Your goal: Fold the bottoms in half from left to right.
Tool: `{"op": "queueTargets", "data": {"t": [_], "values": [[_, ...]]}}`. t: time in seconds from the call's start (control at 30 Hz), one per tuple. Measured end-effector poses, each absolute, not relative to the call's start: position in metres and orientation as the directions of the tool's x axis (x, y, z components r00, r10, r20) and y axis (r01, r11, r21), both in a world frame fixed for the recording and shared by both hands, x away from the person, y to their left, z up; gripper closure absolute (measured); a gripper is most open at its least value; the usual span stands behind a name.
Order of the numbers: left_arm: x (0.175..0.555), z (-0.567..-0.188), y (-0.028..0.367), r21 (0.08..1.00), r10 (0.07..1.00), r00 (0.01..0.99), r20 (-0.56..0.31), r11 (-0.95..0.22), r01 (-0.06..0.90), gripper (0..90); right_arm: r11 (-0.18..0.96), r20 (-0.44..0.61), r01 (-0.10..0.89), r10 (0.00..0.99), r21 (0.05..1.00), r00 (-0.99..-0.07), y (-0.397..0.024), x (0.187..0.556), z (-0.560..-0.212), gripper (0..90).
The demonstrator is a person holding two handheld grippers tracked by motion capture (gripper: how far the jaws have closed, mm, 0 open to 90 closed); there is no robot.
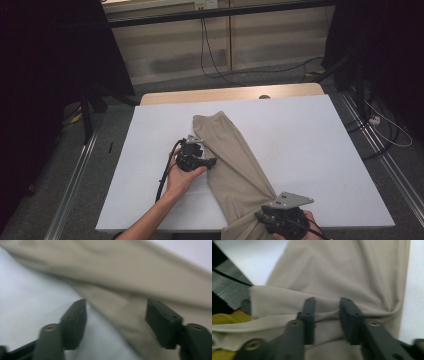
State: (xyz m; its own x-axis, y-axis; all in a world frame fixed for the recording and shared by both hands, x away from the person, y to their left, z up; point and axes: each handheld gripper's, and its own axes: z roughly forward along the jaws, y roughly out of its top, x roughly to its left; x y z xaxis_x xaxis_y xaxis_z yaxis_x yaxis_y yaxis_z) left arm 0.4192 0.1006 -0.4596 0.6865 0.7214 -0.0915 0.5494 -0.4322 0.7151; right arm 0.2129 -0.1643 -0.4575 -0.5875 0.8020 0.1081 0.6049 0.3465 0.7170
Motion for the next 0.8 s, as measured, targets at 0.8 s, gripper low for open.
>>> {"op": "queueTargets", "data": {"t": [0.8], "values": [[0.398,-0.454,0.1,0.679,0.718,0.69,-0.092,-0.462,0.571,26.4,0.274,0.112,0.662,0.871,0.698,-0.479,-0.22,0.181,-0.455,88.7]]}}
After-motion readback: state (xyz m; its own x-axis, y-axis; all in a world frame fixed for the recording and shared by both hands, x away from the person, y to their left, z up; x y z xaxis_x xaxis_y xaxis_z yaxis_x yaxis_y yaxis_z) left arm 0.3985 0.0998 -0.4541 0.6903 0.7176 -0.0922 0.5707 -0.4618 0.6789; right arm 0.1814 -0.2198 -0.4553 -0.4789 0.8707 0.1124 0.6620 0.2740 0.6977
